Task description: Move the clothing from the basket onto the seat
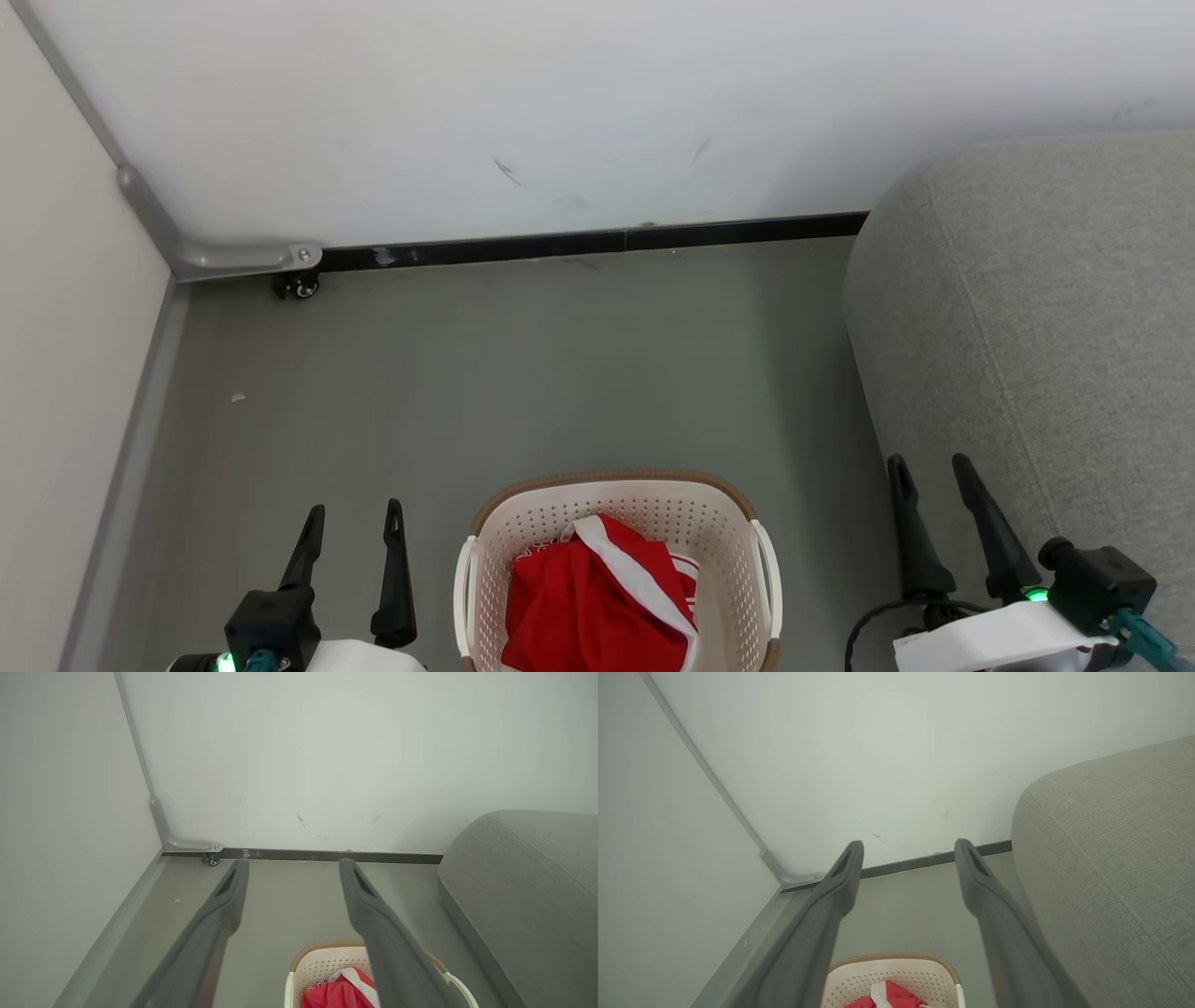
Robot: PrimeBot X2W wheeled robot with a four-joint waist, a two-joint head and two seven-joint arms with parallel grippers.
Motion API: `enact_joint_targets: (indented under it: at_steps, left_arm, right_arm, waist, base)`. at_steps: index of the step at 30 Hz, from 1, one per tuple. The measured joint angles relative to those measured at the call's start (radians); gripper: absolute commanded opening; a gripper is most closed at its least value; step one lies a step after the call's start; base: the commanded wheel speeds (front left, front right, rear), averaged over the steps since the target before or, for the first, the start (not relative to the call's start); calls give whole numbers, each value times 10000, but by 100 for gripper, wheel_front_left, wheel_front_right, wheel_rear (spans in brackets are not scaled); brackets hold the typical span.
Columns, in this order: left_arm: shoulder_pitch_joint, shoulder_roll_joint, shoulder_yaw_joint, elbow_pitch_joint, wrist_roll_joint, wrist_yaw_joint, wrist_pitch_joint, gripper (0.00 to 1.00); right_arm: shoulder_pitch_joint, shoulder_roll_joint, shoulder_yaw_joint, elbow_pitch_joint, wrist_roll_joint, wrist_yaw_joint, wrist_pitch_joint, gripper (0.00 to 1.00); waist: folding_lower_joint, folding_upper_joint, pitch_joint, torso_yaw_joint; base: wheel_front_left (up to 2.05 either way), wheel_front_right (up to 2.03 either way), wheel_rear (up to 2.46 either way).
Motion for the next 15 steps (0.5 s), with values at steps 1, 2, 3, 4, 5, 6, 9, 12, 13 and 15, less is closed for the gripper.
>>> enact_joint_targets:
  at_steps: [1, 2, 3, 4, 5, 6, 9, 12, 13, 15]
  left_arm:
    - [-34, 0, -15, 46, 52, 0, 0, 100]
    - [-34, 0, -15, 46, 52, 0, 0, 100]
    - [-89, 0, -35, 94, 102, 0, 0, 100]
    - [-152, 0, -59, 132, 142, 0, 0, 100]
    - [-203, -2, -96, 165, 180, -2, 0, 100]
    - [-272, 0, -138, 224, 230, -4, 0, 100]
    - [-520, -6, -230, 408, 309, -61, -2, 100]
    - [-761, -4, -347, 579, 328, -119, -2, 100]
    - [-835, -6, -387, 637, 353, -163, -2, 100]
    - [-1007, -8, -481, 754, 401, -238, -2, 100]
  right_arm:
    - [-2, 2, -36, -35, -4, 0, 0, 100]
    - [-2, 2, -36, -35, -4, 0, 0, 100]
    - [-10, 2, -75, -73, -4, 0, 0, 100]
    - [-28, 2, -111, -119, -4, 0, 0, 100]
    - [-37, 2, -171, -192, -8, 0, 0, 100]
    - [-43, 4, -255, -284, -13, 0, 0, 100]
    - [-93, 0, -454, -433, -102, 0, 0, 100]
    - [-213, 6, -633, -633, -150, 0, 0, 100]
    - [-251, 2, -690, -704, -150, 0, -2, 100]
    - [-250, 2, -740, -807, -150, 0, 0, 100]
  waist:
    - [0, 0, 51, -6]
    - [0, 0, 51, -6]
    - [0, 0, 103, -13]
    - [0, 0, 159, -22]
    - [0, 0, 216, -32]
    - [0, 0, 275, -43]
    - [0, 0, 468, -82]
    - [0, 0, 685, -132]
    - [0, 0, 760, -150]
    - [0, 0, 920, -189]
  base:
    - [0, 0, 0]
    - [0, 0, 0]
    - [0, 0, 0]
    - [0, 0, 0]
    - [0, 0, 0]
    - [0, 0, 0]
    - [0, 0, 0]
    - [0, 0, 0]
    - [0, 0, 0]
    - [0, 0, 0]
